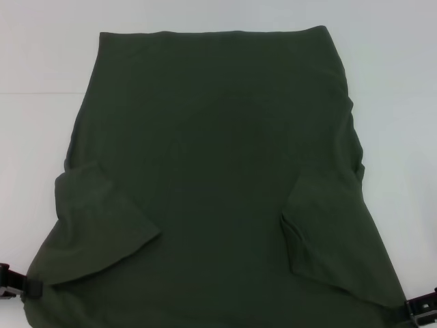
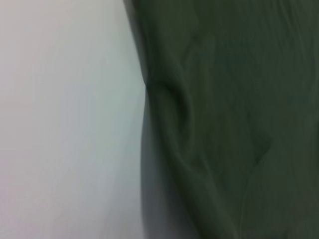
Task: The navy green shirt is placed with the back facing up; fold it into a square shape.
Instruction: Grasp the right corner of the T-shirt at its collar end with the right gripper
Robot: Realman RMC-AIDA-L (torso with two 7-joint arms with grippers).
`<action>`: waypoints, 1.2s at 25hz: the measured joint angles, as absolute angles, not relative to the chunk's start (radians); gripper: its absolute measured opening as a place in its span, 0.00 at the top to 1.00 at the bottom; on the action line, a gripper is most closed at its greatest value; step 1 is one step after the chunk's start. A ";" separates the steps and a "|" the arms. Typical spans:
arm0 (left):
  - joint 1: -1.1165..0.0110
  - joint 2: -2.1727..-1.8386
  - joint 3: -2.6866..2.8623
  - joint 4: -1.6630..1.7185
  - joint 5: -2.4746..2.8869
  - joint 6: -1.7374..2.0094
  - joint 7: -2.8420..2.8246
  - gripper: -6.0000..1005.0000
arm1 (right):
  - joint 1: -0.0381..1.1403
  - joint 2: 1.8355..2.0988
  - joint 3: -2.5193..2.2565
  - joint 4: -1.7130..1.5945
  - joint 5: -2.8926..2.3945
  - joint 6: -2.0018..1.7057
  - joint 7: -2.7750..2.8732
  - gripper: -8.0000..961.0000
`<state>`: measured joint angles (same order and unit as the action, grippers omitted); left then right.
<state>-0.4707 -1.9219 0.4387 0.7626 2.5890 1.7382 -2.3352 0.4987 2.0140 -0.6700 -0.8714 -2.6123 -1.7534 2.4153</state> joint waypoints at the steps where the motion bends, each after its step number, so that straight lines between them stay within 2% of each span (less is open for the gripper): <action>1: -0.471 -1.922 0.439 0.762 2.589 1.737 -2.335 0.96 | 0.502 2.016 -0.671 -0.871 -2.612 -1.753 2.415 0.21; 18: -0.471 -1.923 0.439 0.762 2.588 1.737 -2.335 0.96 | 0.548 2.063 -0.700 -0.870 -2.607 -1.757 2.416 0.21; 30: -0.471 -1.925 0.439 0.763 2.588 1.741 -2.332 0.97 | 0.554 2.071 -0.707 -0.874 -2.614 -1.735 2.433 0.28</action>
